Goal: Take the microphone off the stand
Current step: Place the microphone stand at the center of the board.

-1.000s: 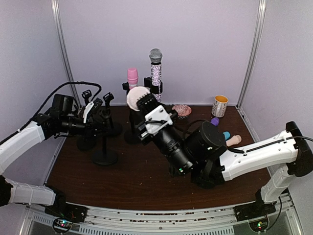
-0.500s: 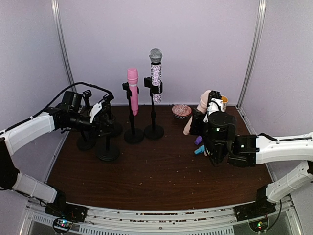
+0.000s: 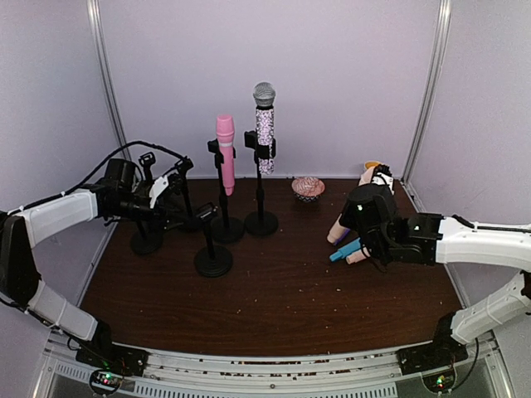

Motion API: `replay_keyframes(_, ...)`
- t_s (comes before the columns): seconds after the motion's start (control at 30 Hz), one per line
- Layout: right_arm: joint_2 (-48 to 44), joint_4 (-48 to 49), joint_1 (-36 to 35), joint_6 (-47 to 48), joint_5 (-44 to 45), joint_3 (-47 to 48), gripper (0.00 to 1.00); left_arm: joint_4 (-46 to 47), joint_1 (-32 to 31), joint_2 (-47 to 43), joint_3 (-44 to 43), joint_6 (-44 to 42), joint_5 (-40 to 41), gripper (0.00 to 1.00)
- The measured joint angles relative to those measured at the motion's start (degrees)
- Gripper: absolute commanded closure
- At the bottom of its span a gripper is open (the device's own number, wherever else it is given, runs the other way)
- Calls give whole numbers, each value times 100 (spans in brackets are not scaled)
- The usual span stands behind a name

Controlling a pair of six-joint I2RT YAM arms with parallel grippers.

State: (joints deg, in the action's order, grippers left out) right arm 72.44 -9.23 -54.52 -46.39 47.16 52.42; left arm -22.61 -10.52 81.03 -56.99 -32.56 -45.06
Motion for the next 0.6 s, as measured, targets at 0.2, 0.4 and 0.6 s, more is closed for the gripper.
replay_keyframes(0.2, 173, -289, 752, -306, -730, 186, 100, -468, 35, -81, -120, -393, -179, 27)
replay_keyframes(0.4, 901, -463, 1805, -623, -1794, 785, 100, -1056, -295, -81, -743, -415, -221, 23)
replay_keyframes(0.6, 2256, -614, 2343, -817, -2865, 1692, 100, -1377, -1008, -52, -1283, -439, 48, 6)
